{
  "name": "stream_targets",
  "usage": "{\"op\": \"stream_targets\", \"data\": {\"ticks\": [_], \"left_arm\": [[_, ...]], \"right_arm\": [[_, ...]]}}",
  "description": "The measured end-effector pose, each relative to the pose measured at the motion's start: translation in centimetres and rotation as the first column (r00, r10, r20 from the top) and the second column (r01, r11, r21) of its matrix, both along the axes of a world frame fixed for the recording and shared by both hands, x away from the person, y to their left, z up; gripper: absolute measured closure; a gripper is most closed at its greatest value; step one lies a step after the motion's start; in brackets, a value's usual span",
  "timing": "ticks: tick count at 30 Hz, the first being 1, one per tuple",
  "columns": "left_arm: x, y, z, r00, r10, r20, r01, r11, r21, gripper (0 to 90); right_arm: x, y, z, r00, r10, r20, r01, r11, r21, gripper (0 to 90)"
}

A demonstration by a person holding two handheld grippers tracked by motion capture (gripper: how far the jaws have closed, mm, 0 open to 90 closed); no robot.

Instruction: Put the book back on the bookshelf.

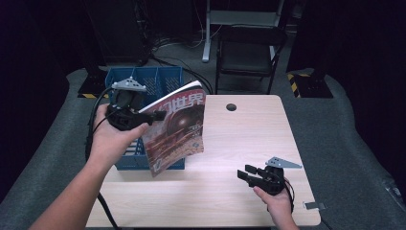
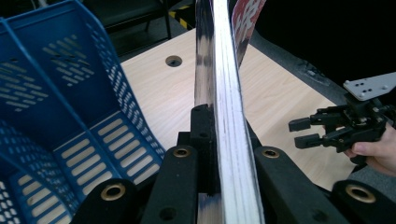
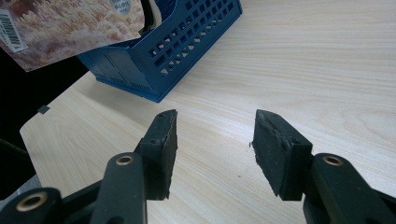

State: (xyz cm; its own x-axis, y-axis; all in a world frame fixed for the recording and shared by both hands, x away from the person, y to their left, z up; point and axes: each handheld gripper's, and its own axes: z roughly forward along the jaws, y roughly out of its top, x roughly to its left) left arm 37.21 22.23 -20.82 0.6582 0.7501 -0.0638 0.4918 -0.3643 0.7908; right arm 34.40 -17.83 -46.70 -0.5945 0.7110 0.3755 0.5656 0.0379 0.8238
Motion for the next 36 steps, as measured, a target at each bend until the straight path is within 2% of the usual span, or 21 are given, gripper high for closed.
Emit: {"op": "stream_targets", "data": {"ticks": [6,9,20,27,36], "left_arm": [[0.3,1.2,0.1,0.9994,0.034,0.000,-0.034,0.9994,0.002,84.0],[0.5,1.7,0.0,0.9979,0.065,0.004,-0.065,0.9977,-0.015,83.9],[1.0,3.8,0.0,0.9908,0.136,0.003,-0.135,0.9905,-0.022,84.0],[1.2,5.2,0.1,0.9823,0.187,0.008,-0.187,0.9821,-0.027,83.9],[1.5,6.9,0.2,0.9676,0.252,0.004,-0.252,0.9672,-0.031,83.9]], "right_arm": [[0.0,0.1,0.0,1.0000,0.001,0.001,-0.001,1.000,-0.001,49.5],[0.1,0.1,0.0,1.0000,0.000,0.001,0.000,1.000,-0.001,49.4],[0.0,0.2,0.0,1.0000,0.003,-0.003,-0.003,1.000,0.000,49.3],[0.1,0.2,0.0,1.0000,0.001,-0.003,-0.001,1.000,0.001,49.2],[0.1,0.2,-0.1,1.0000,0.001,-0.006,-0.001,1.000,0.000,49.0]]}}
